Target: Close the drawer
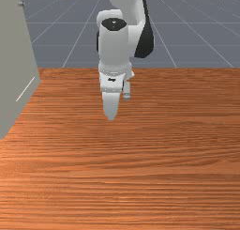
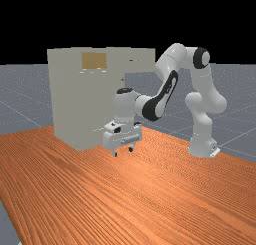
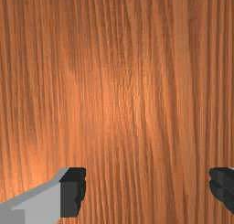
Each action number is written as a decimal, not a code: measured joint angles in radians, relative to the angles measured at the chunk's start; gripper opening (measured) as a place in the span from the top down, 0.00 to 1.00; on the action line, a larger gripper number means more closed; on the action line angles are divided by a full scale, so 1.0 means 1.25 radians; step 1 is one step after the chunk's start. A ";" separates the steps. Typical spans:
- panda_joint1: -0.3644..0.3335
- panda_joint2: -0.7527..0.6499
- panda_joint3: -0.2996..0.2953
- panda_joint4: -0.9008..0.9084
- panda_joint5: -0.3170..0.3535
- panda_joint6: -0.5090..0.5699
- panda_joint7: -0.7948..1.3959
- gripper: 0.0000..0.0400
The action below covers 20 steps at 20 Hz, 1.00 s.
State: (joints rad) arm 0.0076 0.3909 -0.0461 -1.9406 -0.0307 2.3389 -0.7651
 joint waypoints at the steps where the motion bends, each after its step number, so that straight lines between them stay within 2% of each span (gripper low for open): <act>1: 0.000 0.000 0.000 0.000 0.000 0.000 0.000 0.39; 2: 0.000 0.000 0.000 0.000 0.000 0.000 0.000 0.63; 3: 0.000 0.000 0.000 0.000 0.000 0.000 0.000 0.78; 5: 0.000 0.000 0.000 0.000 0.000 0.000 0.000 0.92; 6: 0.001 -0.071 -0.002 -0.079 -0.003 0.090 0.004 0.95; 7: 0.001 -0.142 -0.002 -0.063 -0.004 0.044 0.003 0.97; 8: 0.002 -0.181 -0.001 0.007 -0.003 -0.068 0.000 0.98; 9: 0.002 -0.209 -0.001 0.067 -0.003 -0.141 -0.002 0.99; 10: 0.003 -0.224 -0.001 0.137 -0.002 -0.214 -0.005 0.99; 11: 0.003 -0.184 -0.001 0.266 0.000 -0.372 -0.010 1.00; 12: 0.002 -0.169 -0.001 0.308 0.001 -0.421 -0.019 1.00; 13: -0.010 -0.222 -0.007 0.229 0.107 -0.419 -0.069 1.00; 14: -0.003 -0.305 -0.017 0.125 0.111 -0.405 -0.077 1.00; 17: 0.004 -0.571 -0.033 -0.142 0.074 -0.396 -0.062 1.00; 18: 0.001 -0.581 -0.044 -0.131 0.008 -0.391 -0.165 1.00; 20: -0.017 -0.537 -0.124 -0.079 0.010 -0.400 -0.350 1.00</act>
State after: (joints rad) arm -0.0135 -0.2808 -0.2012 -2.0389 -0.0180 1.8384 -1.2032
